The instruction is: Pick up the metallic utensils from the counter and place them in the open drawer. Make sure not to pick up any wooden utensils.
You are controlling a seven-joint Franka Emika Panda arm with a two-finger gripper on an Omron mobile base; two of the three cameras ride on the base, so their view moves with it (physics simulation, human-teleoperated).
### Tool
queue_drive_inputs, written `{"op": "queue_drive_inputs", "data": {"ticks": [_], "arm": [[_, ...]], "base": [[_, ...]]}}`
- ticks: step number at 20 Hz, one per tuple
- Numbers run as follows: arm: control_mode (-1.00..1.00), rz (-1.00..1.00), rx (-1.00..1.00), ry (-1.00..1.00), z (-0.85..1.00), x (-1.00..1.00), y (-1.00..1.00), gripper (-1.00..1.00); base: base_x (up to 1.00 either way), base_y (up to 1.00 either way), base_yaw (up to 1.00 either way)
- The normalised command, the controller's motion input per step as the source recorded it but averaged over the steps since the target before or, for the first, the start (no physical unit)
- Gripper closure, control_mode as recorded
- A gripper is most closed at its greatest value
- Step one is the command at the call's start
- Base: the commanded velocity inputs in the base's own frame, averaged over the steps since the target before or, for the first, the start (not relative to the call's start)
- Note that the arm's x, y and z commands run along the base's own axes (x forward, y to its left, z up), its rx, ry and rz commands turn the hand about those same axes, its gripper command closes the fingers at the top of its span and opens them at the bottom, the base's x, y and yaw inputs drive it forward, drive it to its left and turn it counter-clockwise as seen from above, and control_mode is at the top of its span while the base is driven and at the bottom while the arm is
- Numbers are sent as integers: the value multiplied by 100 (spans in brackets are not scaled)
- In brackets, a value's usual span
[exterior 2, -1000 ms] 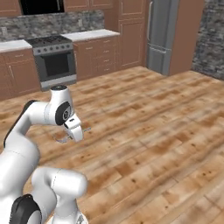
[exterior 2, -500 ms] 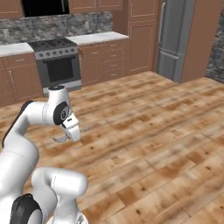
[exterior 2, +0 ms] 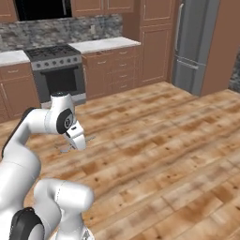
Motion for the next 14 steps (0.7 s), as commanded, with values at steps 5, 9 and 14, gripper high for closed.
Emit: {"op": "queue_drive_inputs", "data": {"ticks": [5, 9, 14], "arm": [[100, 0, 0, 0, 0, 0, 0, 100], [100, 0, 0, 0, 0, 0, 0, 100], [100, 0, 0, 0, 0, 0, 0, 100]], "base": [[100, 6, 4], [100, 31, 2], [100, 40, 0]]}}
